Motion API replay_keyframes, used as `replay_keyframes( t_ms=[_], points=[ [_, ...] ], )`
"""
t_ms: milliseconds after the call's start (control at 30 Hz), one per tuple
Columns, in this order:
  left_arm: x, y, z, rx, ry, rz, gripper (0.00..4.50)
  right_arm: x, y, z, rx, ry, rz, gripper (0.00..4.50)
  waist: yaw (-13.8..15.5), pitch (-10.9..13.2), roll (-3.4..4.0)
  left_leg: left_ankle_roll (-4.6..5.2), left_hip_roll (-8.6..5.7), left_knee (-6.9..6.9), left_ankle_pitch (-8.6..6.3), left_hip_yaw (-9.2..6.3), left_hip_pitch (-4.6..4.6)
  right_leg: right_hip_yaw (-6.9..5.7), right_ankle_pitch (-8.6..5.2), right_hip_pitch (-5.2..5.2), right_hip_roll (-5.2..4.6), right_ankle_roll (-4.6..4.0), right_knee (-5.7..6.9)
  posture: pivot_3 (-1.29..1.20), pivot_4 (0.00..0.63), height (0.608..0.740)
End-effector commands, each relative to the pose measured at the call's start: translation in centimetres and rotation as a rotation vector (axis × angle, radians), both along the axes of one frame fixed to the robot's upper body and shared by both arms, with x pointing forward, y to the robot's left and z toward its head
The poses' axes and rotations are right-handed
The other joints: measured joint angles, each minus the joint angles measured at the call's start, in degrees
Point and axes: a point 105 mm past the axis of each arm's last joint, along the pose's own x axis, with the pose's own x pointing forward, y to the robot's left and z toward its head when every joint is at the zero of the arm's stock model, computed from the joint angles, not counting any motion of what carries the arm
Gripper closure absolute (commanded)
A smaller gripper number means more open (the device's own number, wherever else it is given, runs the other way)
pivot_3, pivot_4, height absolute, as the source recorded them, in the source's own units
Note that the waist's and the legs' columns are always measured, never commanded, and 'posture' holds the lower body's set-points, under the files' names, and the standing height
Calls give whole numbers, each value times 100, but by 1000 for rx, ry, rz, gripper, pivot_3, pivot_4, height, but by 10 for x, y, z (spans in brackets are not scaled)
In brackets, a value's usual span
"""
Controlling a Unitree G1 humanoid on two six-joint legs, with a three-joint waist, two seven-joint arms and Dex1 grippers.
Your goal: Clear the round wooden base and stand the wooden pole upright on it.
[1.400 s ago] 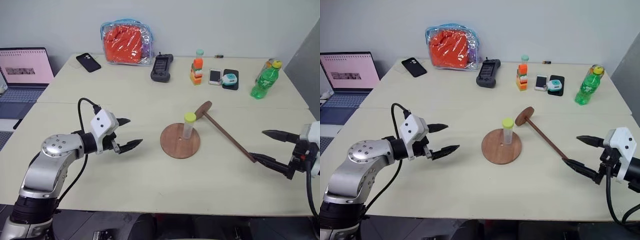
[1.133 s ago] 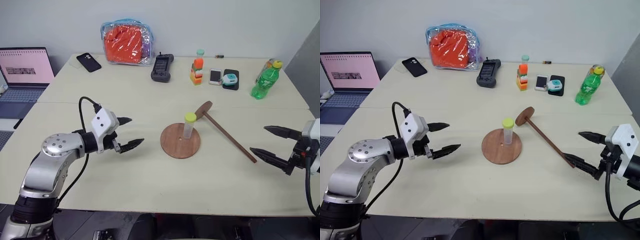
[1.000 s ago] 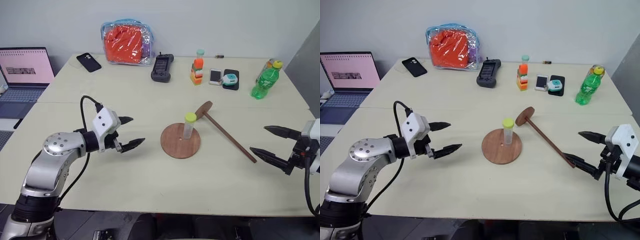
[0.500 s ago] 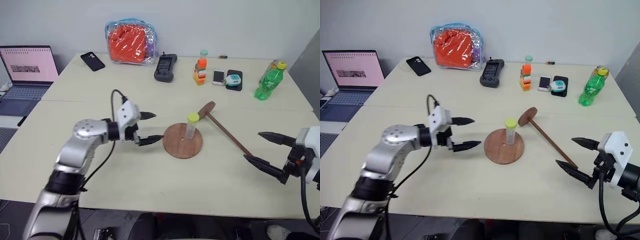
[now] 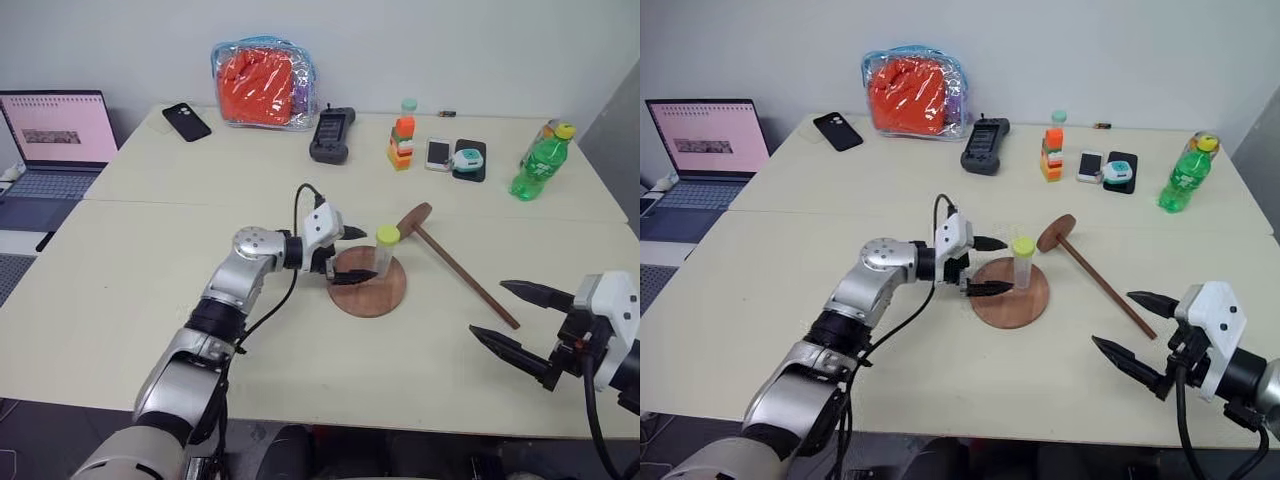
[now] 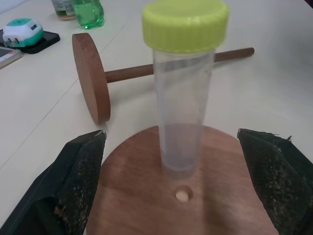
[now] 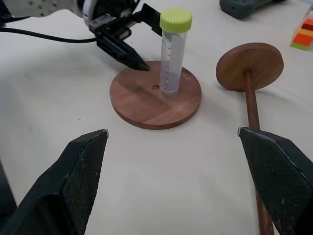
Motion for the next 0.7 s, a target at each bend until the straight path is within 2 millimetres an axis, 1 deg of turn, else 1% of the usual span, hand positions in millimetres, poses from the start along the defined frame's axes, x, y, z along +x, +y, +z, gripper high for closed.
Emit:
replay_keyframes(
  t_ms=[33,100,133,167,233,267,300,467,500,533,600,700],
  points=[
    [0,-15,9,-29,-29,-54,0,-5,2,8,-9,-50,1,36,0,0,-1,0,0,0,0,-1,0,1,0,0,0,0,0,0,150,740],
    [-2,-21,8,-36,-20,-86,371,-6,2,9,-3,-53,1,0,-2,0,-1,0,0,0,0,0,1,1,0,0,0,1,0,0,150,740],
    [-4,-23,8,-41,-12,-99,483,-6,1,9,0,-54,1,0,-6,0,-1,0,0,0,0,-1,1,1,0,0,0,1,0,0,150,740],
    [-4,-24,8,-45,-8,-107,756,-6,1,9,1,-55,0,0,-9,0,-1,0,1,0,0,-1,1,0,0,0,0,1,1,0,150,740],
    [-5,-24,6,-45,-6,-113,1082,-7,0,8,2,-54,-2,0,-14,0,-1,0,1,0,0,0,1,0,0,-1,1,1,1,0,150,740],
    [-5,-24,6,-44,-6,-113,1378,-7,-1,7,2,-54,-2,0,-14,0,-1,0,1,-1,0,-1,1,0,0,-1,1,1,1,0,150,740],
    [-5,-24,5,-44,-5,-114,1535,-7,-1,7,1,-54,-3,0,-12,0,-1,0,1,-1,0,-1,1,0,0,0,1,1,1,0,150,740],
    [-2,-23,6,-59,-1,-98,2643,-7,0,5,3,-57,-4,0,-12,0,-1,0,0,-1,0,-3,1,0,0,0,1,1,1,0,150,740],
    [-2,-23,6,-61,-1,-96,2782,-7,0,5,2,-57,-3,0,-12,0,-1,0,0,-1,0,-3,1,0,0,0,1,1,1,0,150,740],
    [-2,-22,6,-62,-1,-96,3075,-7,0,5,2,-58,-2,0,-12,0,-1,0,0,0,0,-3,1,0,0,0,1,1,1,0,150,740],
    [-2,-22,7,-73,-3,-90,3265,-6,0,6,3,-60,1,0,-11,0,-1,0,0,0,0,-4,1,1,0,0,1,1,1,0,150,740],
    [1,-19,13,-105,-15,-50,3280,-5,1,7,3,-63,11,0,-12,0,-1,0,0,0,0,-4,2,0,0,0,1,1,1,0,150,740]
  ],
)
